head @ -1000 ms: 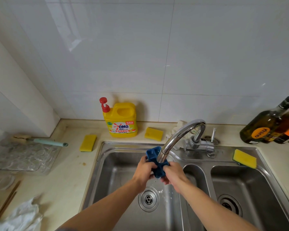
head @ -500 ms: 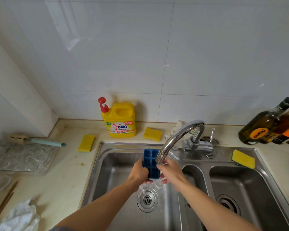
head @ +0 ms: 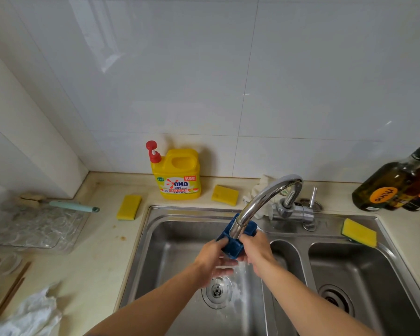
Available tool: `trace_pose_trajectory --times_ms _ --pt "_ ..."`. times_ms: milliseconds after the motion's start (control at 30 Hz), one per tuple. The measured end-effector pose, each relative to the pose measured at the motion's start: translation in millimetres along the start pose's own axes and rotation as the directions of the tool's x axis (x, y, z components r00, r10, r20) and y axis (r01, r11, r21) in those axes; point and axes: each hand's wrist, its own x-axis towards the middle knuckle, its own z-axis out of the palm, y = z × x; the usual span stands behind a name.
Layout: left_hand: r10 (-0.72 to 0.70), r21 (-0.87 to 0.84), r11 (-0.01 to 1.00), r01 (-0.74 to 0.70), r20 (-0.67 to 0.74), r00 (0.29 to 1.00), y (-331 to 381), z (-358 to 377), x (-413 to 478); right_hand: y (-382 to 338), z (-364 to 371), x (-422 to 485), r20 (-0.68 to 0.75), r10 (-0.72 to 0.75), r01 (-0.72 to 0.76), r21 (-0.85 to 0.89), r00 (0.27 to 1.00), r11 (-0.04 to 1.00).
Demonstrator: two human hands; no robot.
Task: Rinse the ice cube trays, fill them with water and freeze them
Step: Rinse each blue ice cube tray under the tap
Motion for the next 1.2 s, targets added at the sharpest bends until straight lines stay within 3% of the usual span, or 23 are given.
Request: trace_pose_trajectory --times_ms 100,267,467,600,700,900,1033,1200 --pt "0.046 -0.022 0.999 -0.047 -0.027 0.999 0 4 2 2 1 2 0.011 0.0 0.0 -0.012 1.0 1.0" --pt "0.136 0.089 0.989 -0.12 -0.199 0.971 14 -9 7 1 -7 3 0.025 0.045 -0.043 -0.058 0.999 0.997" --pt "0.19 0.269 0.952 -0.146 -0.145 0.971 25 -18 3 -1 -14 3 0.11 0.005 0.014 -0.169 0.994 0.986" --pt "0.186 0.213 0.966 -0.144 -0.192 0.964 24 -15 3 3 -10 2 0.037 0.004 0.004 -0.21 0.999 0.978" --pt "0.13 0.11 0.987 -0.115 -0.144 0.981 20 -13 3 5 -11 4 0.003 0.026 -0.026 -0.154 1.0 0.988" --pt "0.101 0.047 0.995 -0.093 -0.224 0.969 15 -10 10 2 -3 -4 0.043 -0.007 0.013 -0.142 0.999 0.99" --pt "0.136 0.079 0.99 -0.12 -0.238 0.962 17 -12 12 2 -3 -6 0.06 -0.029 0.037 -0.136 0.998 0.99" --pt "0.227 0.168 0.967 -0.19 -0.241 0.944 23 -18 8 -1 -10 -5 0.12 0.08 -0.078 -0.024 0.99 0.997"
